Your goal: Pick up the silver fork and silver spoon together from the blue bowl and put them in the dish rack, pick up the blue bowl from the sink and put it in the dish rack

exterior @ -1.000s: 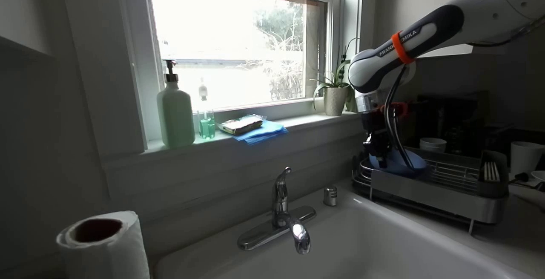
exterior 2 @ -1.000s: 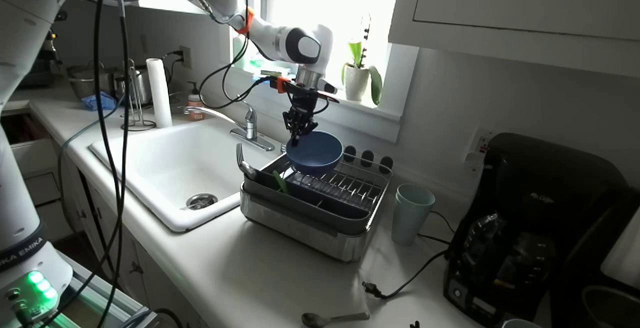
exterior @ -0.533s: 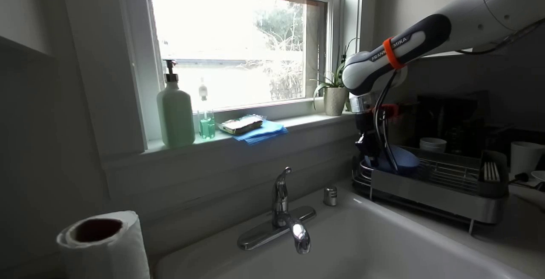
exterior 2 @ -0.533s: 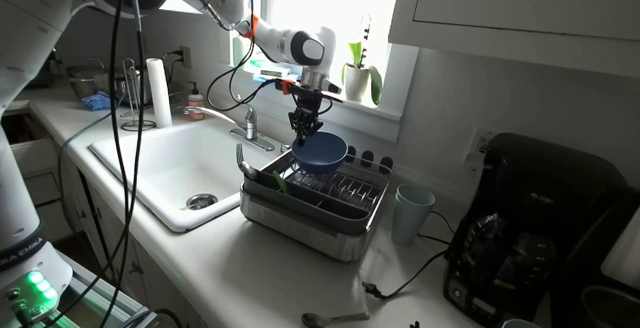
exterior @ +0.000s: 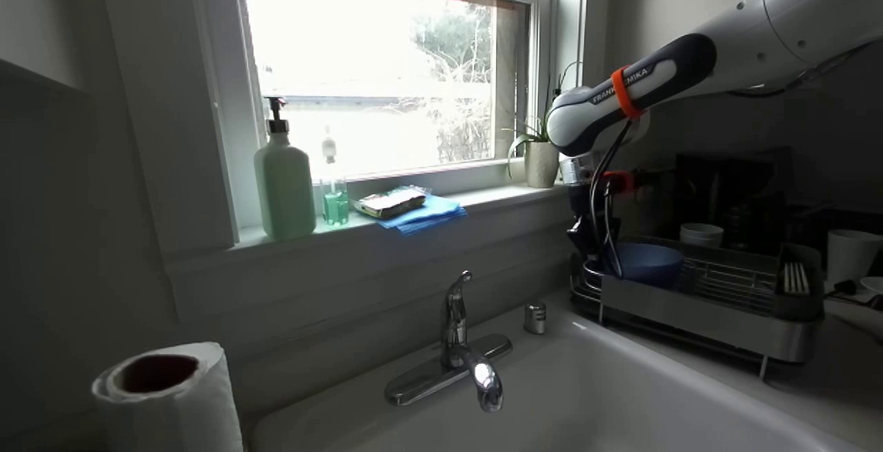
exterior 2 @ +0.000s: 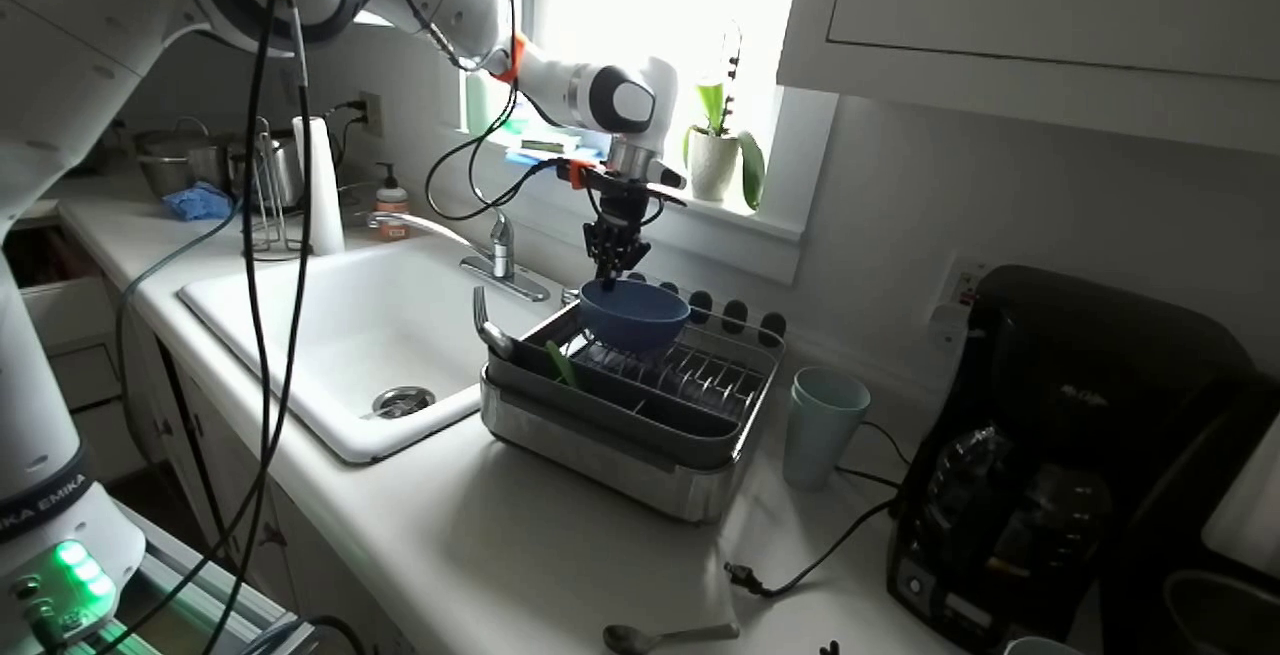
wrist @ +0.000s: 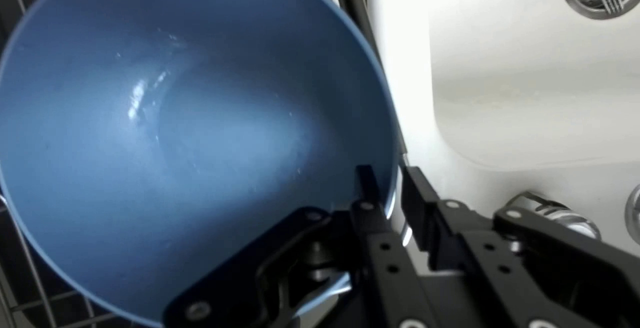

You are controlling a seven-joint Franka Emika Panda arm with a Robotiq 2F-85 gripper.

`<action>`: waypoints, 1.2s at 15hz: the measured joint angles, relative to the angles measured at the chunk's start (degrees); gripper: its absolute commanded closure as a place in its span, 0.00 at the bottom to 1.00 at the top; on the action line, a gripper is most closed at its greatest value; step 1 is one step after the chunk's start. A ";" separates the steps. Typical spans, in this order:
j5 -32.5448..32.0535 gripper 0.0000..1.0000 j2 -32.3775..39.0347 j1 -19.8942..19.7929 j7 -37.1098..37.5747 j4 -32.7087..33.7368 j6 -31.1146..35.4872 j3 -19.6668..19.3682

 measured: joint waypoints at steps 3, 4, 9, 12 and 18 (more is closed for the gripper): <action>0.00 0.29 -0.02 0.00 0.00 1.35 0.04 0.15; -0.01 0.21 -0.31 -0.01 0.00 1.66 0.09 0.14; -0.78 0.00 -4.87 -0.04 -1.21 1.20 0.36 -0.38; -2.76 0.00 -9.39 0.05 -3.34 -0.91 0.39 -1.08; -5.97 0.00 -20.17 0.04 -3.98 -8.72 0.77 -2.63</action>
